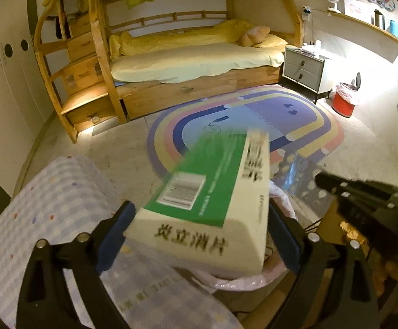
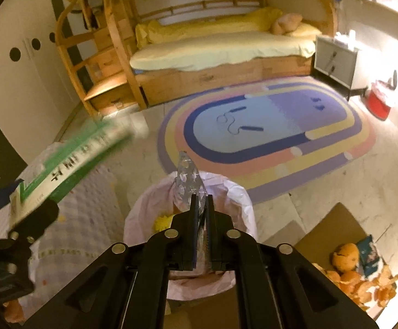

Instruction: Collect trash

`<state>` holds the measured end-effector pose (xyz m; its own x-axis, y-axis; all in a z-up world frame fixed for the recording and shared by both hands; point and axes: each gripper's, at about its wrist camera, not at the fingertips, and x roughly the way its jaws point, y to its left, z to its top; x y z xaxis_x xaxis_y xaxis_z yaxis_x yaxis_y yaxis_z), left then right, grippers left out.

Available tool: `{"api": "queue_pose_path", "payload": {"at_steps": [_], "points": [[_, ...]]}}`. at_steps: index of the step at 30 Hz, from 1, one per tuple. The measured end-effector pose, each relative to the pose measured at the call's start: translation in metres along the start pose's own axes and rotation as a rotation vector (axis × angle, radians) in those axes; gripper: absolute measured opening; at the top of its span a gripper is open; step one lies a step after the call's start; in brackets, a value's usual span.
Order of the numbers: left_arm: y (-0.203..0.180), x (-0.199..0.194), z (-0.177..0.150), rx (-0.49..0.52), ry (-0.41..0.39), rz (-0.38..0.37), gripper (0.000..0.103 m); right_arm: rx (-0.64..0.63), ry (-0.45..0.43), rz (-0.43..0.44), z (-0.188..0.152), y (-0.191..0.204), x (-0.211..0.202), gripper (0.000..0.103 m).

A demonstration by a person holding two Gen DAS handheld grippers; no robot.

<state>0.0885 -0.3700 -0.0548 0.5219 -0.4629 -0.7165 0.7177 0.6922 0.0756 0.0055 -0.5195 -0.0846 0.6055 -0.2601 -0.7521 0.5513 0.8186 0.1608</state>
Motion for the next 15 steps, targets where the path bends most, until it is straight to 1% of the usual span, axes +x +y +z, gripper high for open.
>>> {"api": "queue_pose_path", "payload": {"at_steps": [1, 2, 4, 5, 8, 11, 13, 15], "points": [[0.001, 0.002, 0.001, -0.007, 0.005, 0.008, 0.096, 0.003, 0.017, 0.011, -0.001, -0.001, 0.008, 0.014], [0.005, 0.004, 0.0, -0.018, 0.012, 0.015, 0.096, 0.01, 0.026, 0.019, -0.002, -0.003, 0.011, 0.025], [0.012, 0.002, -0.003, -0.031, 0.017, 0.03, 0.096, 0.029, 0.03, 0.018, -0.008, -0.005, 0.012, 0.029], [0.017, -0.001, -0.004, -0.037, 0.016, 0.038, 0.096, 0.036, 0.031, 0.025, -0.012, -0.006, 0.009, 0.031], [0.033, -0.015, -0.016, -0.057, 0.018, 0.081, 0.096, 0.061, 0.043, 0.053, -0.018, -0.006, -0.005, 0.031], [0.047, -0.034, -0.028, -0.085, 0.018, 0.116, 0.096, 0.067, 0.024, 0.095, -0.024, 0.002, -0.039, 0.031], [0.062, -0.056, -0.038, -0.122, 0.005, 0.139, 0.096, 0.051, 0.0, 0.116, -0.026, 0.011, -0.062, 0.032], [0.073, -0.078, -0.047, -0.158, -0.001, 0.152, 0.096, 0.032, -0.024, 0.138, -0.027, 0.023, -0.085, 0.035]]}}
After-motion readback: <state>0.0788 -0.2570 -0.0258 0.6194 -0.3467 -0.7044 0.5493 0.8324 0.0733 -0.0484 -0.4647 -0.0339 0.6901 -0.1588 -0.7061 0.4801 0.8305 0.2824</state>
